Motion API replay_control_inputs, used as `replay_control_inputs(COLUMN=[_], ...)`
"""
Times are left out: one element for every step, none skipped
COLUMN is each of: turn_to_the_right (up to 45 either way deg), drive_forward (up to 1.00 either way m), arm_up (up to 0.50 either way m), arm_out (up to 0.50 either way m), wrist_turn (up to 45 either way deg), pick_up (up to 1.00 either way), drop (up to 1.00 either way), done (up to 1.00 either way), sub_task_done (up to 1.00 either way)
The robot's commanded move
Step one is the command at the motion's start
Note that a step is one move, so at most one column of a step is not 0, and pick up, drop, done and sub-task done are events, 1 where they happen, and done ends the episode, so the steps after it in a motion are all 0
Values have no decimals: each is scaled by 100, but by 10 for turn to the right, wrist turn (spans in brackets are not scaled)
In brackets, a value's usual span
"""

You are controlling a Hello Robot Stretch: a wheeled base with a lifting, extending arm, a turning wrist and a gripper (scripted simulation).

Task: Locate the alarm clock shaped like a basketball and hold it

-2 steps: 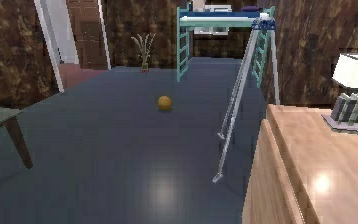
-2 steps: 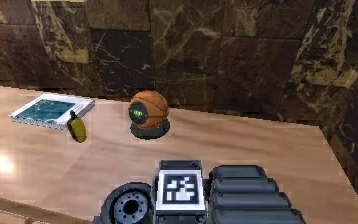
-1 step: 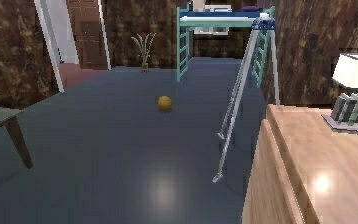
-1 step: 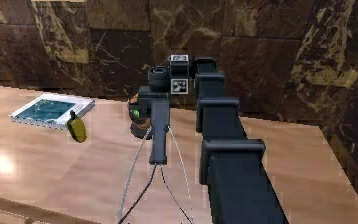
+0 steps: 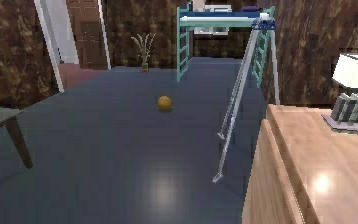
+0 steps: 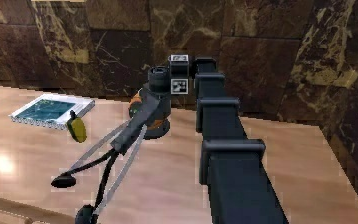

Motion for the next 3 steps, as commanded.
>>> replay_control_inputs(turn_to_the_right=[0, 0, 0], drive_forward=[0, 0, 0], arm_up=[0, 0, 0], arm_out=[0, 0, 0], wrist_turn=[450, 450, 210], pick_up=[0, 0, 0], drop=[0, 0, 0], done=[0, 0, 0], sub_task_done=[0, 0, 0])
